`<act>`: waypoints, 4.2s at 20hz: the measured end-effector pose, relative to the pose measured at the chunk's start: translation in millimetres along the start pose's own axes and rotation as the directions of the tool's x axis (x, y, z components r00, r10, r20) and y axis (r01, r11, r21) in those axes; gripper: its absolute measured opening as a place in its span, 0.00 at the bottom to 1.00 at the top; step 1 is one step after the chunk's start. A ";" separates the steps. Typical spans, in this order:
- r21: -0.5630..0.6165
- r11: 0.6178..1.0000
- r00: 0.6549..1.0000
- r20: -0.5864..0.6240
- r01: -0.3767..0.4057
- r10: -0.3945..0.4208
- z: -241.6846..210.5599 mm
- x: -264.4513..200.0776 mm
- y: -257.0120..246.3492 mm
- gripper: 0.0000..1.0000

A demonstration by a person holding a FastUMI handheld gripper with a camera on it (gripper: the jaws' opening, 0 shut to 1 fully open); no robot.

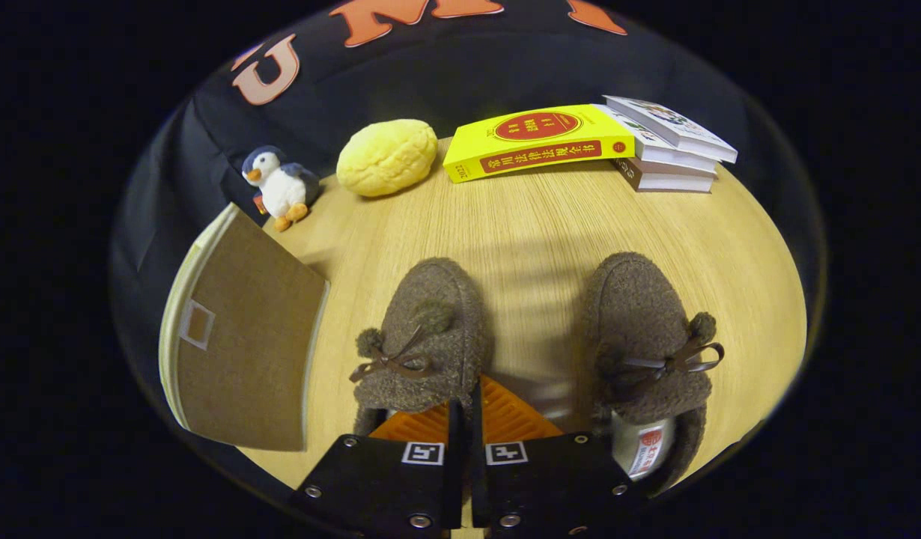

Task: Open the storage box then place both shoes into the box .Put the left shoe in first, then the right shoe, with the right side of both shoes facing outward in a uniform manner.

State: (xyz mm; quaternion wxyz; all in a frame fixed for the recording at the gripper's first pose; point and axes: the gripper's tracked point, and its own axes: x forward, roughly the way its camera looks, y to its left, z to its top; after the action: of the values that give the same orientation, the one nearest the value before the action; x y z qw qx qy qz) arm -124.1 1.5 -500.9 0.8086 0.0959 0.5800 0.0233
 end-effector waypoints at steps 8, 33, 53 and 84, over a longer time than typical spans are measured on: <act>0.026 0.996 0.991 0.106 -0.080 0.077 50.6 -63.2 64.1 0.05; -0.016 0.982 0.983 -0.006 -0.186 0.186 49.2 -66.3 289.6 0.05; -0.042 0.931 0.925 -0.135 -0.363 0.355 1.5 -57.4 339.5 0.43; -0.028 0.999 0.997 0.072 0.019 -0.017 25.1 -105.6 -62.5 0.98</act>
State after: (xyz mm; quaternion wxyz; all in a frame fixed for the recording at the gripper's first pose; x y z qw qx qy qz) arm -139.5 -78.7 -405.9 0.8305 0.0799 0.5509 0.0211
